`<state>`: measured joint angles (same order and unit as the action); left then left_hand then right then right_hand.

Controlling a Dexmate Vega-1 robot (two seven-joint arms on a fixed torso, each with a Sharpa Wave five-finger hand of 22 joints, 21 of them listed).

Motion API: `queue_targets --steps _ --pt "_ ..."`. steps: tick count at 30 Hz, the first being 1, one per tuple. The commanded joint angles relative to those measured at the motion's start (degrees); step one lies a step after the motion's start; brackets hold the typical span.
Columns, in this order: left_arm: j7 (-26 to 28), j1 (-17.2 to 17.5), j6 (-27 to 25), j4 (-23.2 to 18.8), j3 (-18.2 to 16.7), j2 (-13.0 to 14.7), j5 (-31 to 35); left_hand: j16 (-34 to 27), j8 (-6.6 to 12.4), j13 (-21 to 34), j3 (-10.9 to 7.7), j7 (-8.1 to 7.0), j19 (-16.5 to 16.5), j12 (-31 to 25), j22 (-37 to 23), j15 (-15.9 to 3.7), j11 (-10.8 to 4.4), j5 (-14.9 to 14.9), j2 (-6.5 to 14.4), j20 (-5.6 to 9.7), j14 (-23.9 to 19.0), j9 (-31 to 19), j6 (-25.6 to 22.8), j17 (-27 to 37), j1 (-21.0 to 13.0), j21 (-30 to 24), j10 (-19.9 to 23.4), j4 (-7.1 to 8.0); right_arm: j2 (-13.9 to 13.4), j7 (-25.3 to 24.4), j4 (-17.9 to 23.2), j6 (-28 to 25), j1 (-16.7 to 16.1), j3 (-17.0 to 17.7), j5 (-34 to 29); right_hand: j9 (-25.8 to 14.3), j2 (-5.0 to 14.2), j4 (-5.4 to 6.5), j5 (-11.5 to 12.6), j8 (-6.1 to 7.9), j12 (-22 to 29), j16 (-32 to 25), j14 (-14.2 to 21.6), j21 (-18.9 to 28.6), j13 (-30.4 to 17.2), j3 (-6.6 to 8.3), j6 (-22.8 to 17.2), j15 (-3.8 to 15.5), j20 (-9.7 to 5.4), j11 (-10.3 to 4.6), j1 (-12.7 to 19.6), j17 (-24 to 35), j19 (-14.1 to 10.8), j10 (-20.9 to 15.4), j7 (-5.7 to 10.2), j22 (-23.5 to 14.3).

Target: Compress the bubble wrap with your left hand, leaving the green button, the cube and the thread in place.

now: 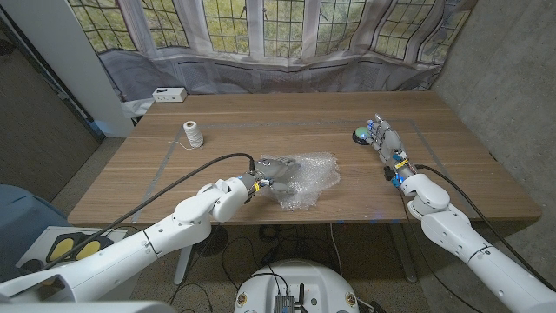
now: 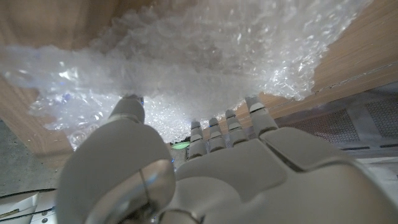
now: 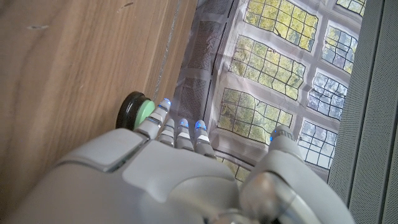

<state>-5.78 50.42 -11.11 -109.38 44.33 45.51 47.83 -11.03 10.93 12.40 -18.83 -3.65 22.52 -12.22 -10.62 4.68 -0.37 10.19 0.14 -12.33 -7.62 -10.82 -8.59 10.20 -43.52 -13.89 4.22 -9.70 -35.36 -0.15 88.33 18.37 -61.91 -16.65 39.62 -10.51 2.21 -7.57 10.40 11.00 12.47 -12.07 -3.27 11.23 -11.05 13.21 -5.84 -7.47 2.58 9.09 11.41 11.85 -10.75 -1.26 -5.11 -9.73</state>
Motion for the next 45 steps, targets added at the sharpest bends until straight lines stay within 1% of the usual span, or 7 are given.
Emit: queue_targets --steps 1,15,18,27,31,38,45 --pt "-3.44 -0.51 -2.35 -1.14 0.38 -0.25 -0.42 -0.59 0.93 0.14 -1.9 1.53 5.73 -1.01 -0.16 -0.36 0.34 0.58 0.55 -0.02 -2.29 -0.16 -1.38 0.07 -4.72 -1.56 1.58 -0.48 0.22 1.14 -0.89 0.28 0.2 -0.15 0.62 -0.19 0.06 0.0 0.07 0.11 -0.2 0.18 0.13 -0.18 -0.15 -0.15 -0.44 -0.37 0.45 0.01 0.16 0.31 0.1 -0.6 0.0 -0.22" --pt "-4.65 -1.27 -4.22 -1.44 0.43 -1.37 -2.12 -2.87 4.21 1.8 -4.39 6.99 24.17 -6.06 0.12 -3.18 -0.69 1.22 2.87 0.24 -15.05 -0.82 -15.87 0.57 -23.27 -5.42 15.93 -0.62 0.56 1.44 -1.56 0.8 0.2 -0.08 0.9 -0.2 0.14 0.03 0.08 0.09 -0.24 0.16 0.16 -0.17 -0.17 -0.17 -0.41 -0.45 0.5 -0.02 0.15 0.35 0.16 -0.64 0.03 -0.22" --pt "-4.68 -1.44 -4.54 -1.41 0.55 -1.5 -2.33 -4.25 4.88 2.52 -4.41 6.93 27.14 -7.02 0.16 -4.14 -0.62 1.24 3.51 0.58 -18.57 -1.05 -18.78 1.07 -26.44 -6.17 18.48 -0.56 0.51 1.56 -1.68 1.06 0.16 -0.11 0.71 -0.2 0.13 0.01 0.08 0.09 -0.24 0.18 0.14 -0.16 -0.18 -0.17 -0.42 -0.5 0.47 -0.01 0.18 0.34 0.15 -0.66 0.06 -0.22" --pt "-4.28 -1.8 -5.28 -1.09 0.76 -2.15 -3.55 -7.67 7.66 4.21 -5.7 7.16 31.19 -10.12 -0.02 -6.27 -1.2 1.62 5.57 4.18 -27.26 -2.0 -27.28 2.16 -32.49 -7.6 26.47 -0.52 0.26 1.37 -1.14 0.85 -0.02 0.08 0.8 -0.21 0.12 -0.01 0.08 0.07 -0.24 0.19 0.12 -0.15 -0.19 -0.2 -0.4 -0.51 0.52 -0.09 0.2 0.35 0.19 -0.75 0.07 -0.23" --pt "-3.27 -1.54 -5.91 -1.21 0.49 -2.6 -4.45 -9.6 9.61 5.65 -7.09 7.25 33.17 -11.61 -0.35 -8.34 0.53 1.91 6.9 7.04 -32.38 -3.32 -31.79 3.19 -36.24 -8.99 30.03 -0.81 0.07 1.27 -0.77 0.82 -0.25 0.24 0.85 -0.21 0.13 0.0 0.08 0.06 -0.22 0.19 0.11 -0.15 -0.2 -0.21 -0.38 -0.54 0.51 -0.05 0.19 0.36 0.2 -0.82 0.12 -0.23" --pt "4.45 1.05 -6.46 -1.48 -1.39 -3.49 -6.29 -13.65 11.55 7.68 -7.0 7.38 33.96 -13.36 -1.1 -11.33 0.57 2.01 6.92 10.8 -38.88 -5.21 -35.57 6.54 -39.73 -11.24 34.44 -0.58 -0.24 0.96 -0.18 1.13 -0.87 0.65 0.78 -0.21 0.13 0.0 0.08 0.06 -0.22 0.19 0.1 -0.15 -0.21 -0.24 -0.39 -0.58 0.57 -0.04 0.18 0.37 0.24 -0.88 0.08 -0.23" --pt "6.61 1.78 -7.25 -2.35 -2.28 -3.46 -8.01 -14.08 11.98 8.21 -6.74 7.3 34.05 -13.55 -1.34 -11.69 0.46 1.96 7.18 11.39 -39.16 -5.74 -36.16 7.21 -39.99 -11.92 35.07 -0.29 -0.4 1.08 0.19 0.94 -1.13 0.84 1.14 -0.21 0.13 0.0 0.08 0.06 -0.23 0.18 0.12 -0.14 -0.22 -0.25 -0.4 -0.56 0.59 -0.07 0.2 0.38 0.24 -0.92 0.09 -0.23"
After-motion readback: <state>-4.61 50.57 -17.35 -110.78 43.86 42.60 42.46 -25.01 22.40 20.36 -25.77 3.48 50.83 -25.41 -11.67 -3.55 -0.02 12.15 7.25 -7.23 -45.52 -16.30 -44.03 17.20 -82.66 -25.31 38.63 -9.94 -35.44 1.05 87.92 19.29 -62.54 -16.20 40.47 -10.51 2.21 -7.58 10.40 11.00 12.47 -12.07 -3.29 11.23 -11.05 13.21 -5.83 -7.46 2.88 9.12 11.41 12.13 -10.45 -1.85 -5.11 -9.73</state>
